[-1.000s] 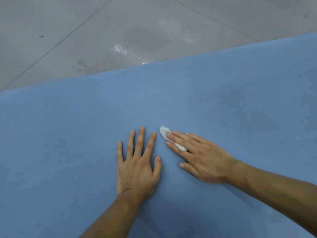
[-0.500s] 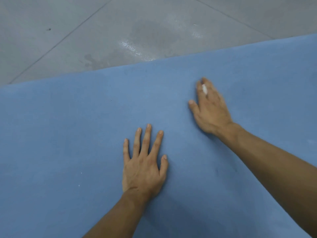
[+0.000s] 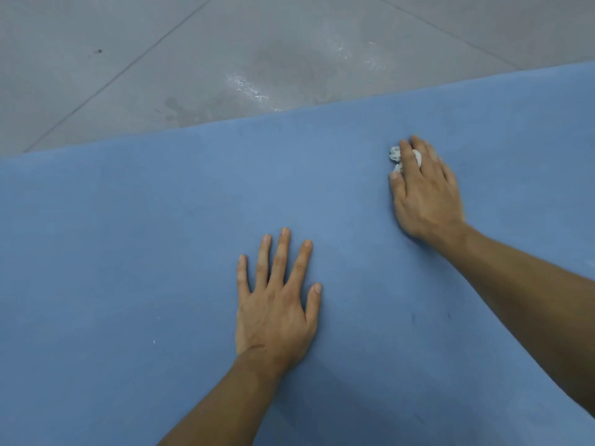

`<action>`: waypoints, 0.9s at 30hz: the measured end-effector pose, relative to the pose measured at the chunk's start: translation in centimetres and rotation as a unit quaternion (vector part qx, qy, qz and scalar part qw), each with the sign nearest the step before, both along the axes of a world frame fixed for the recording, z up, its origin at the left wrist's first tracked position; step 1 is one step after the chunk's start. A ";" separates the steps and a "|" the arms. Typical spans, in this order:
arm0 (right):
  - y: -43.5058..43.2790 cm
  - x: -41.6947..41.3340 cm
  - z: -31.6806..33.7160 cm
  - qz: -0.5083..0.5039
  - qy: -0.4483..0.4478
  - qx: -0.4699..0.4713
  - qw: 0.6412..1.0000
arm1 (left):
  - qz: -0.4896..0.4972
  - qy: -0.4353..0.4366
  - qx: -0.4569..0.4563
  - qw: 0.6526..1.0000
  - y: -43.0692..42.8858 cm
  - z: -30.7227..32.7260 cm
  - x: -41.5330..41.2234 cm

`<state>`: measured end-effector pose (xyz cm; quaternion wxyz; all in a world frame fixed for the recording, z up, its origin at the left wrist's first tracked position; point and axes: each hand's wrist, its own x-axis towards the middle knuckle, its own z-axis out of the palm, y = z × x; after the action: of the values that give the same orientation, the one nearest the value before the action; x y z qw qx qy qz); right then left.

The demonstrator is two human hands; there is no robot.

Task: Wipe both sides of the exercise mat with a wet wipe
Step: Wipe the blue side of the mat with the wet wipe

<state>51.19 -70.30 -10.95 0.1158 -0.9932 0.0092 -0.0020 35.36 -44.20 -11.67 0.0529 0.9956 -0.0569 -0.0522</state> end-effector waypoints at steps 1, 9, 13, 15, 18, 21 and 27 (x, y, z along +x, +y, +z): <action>0.2 -0.2 0.0 0.004 -0.004 -0.004 1.000 | -0.001 0.000 0.000 1.000 0.0 0.0 0.0; 0.1 0.0 -0.4 0.006 -0.007 -0.013 1.000 | -0.046 -0.018 -0.037 0.998 2.4 0.1 3.2; 0.1 0.2 -0.3 0.001 -0.009 -0.011 1.000 | 0.039 0.017 -0.039 0.998 7.6 0.8 10.3; 0.0 0.2 -0.3 0.002 -0.005 -0.015 1.000 | 0.055 0.025 -0.034 0.998 9.9 0.8 12.2; -0.1 0.2 -0.4 0.000 -0.006 -0.016 1.000 | 0.038 0.009 -0.021 0.999 10.7 0.3 12.3; 0.1 0.4 -0.6 0.005 0.004 -0.008 1.000 | 0.038 0.004 -0.018 0.999 10.5 0.3 12.3; 4.6 -2.4 -0.2 0.052 0.045 0.005 0.998 | 0.035 0.004 -0.019 0.999 10.7 0.2 12.4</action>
<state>48.77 -65.72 -11.15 0.1198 -0.9909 -0.0375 0.0492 47.79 -33.55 -11.43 0.0743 0.9955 -0.0232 -0.0534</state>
